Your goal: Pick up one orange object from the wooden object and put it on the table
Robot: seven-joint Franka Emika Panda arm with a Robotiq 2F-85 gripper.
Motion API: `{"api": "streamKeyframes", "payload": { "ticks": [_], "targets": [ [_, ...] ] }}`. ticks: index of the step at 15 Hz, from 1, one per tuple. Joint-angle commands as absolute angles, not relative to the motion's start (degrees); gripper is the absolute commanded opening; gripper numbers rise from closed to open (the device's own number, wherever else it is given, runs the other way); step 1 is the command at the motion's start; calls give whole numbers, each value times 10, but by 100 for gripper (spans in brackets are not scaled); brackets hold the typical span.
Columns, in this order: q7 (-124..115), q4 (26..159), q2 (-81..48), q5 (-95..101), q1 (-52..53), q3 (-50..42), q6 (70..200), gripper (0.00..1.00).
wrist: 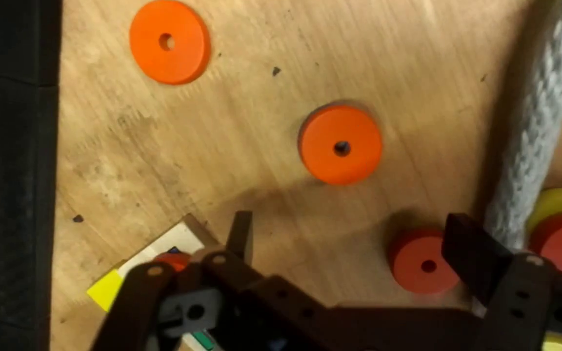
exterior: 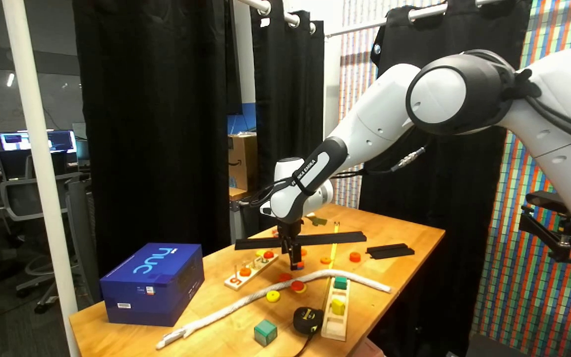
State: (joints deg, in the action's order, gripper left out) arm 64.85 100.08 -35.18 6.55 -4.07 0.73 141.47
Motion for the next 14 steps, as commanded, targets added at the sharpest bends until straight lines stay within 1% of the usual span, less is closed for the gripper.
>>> {"api": "streamKeyframes", "payload": {
  "ticks": [1,14],
  "targets": [
    [646,928,-388,84,-44,18,1400,100],
    [650,784,-490,117,-41,12,1360,100]
  ]
}}
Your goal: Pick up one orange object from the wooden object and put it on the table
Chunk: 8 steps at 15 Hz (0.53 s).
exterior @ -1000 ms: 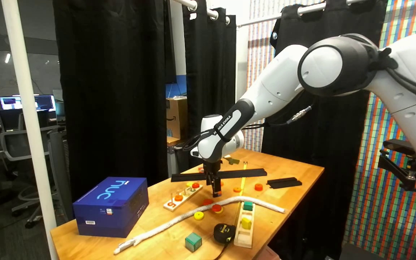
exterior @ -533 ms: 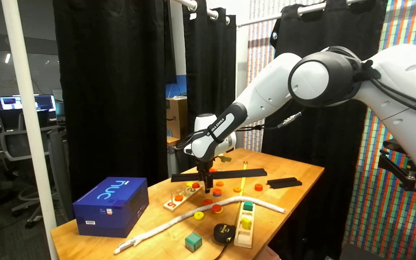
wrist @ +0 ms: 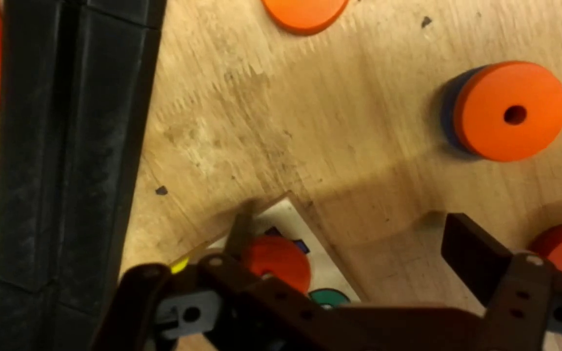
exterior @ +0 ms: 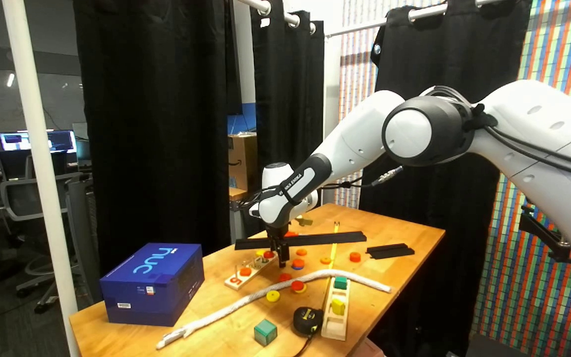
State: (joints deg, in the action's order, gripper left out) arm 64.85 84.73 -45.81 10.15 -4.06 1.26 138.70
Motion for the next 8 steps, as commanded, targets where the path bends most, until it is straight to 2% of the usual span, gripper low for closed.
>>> {"api": "streamKeyframes", "payload": {
  "ticks": [1,8],
  "targets": [
    [651,771,-496,118,-41,13,1354,100],
    [652,699,-534,119,-41,10,1315,100]
  ]
}}
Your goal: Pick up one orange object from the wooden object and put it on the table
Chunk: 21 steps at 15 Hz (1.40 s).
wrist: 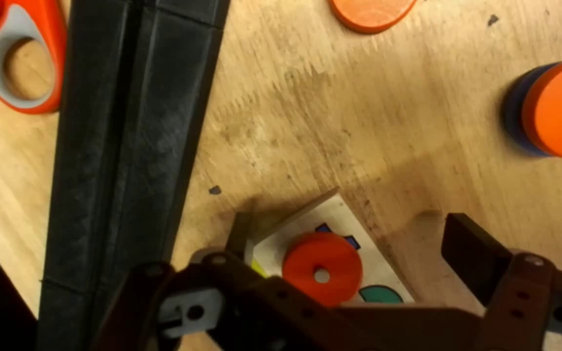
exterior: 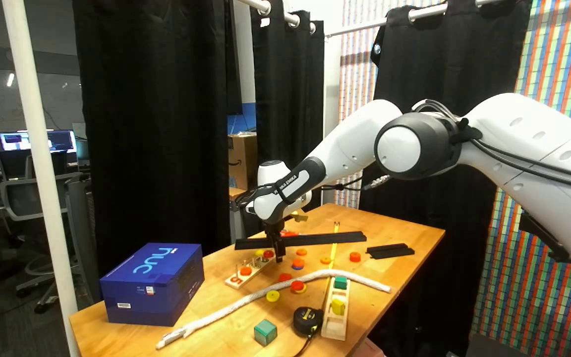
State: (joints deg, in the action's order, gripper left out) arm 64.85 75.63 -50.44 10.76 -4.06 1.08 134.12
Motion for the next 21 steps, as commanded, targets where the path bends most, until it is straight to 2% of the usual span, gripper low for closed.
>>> {"api": "streamKeyframes", "payload": {
  "ticks": [1,21],
  "targets": [
    [652,690,-539,119,-41,9,1311,100],
    [648,566,-592,93,-44,22,1189,100]
  ]
}}
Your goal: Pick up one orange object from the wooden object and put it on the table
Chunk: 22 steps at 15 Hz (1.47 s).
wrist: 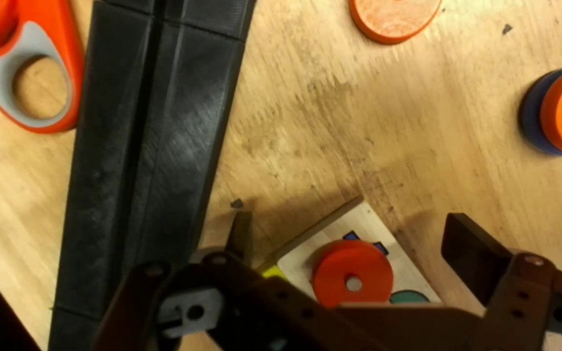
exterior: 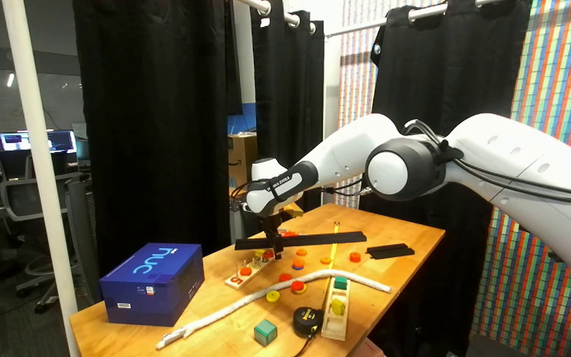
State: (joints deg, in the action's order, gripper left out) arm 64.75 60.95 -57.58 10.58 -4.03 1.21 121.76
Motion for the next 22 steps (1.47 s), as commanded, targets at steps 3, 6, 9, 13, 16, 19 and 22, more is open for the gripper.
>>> {"api": "streamKeyframes", "payload": {
  "ticks": [3,6,9,13,16,19,22],
  "targets": [
    [651,558,-591,76,-49,32,1172,100],
    [650,549,-593,64,-50,36,1158,100],
    [653,542,-596,55,-52,39,1146,74],
    [653,531,-603,45,-56,41,1132,42],
    [653,525,-608,40,-58,41,1124,21],
    [651,516,-612,38,-58,42,1114,25],
    [647,512,-609,37,-56,42,1107,25]
  ]
}}
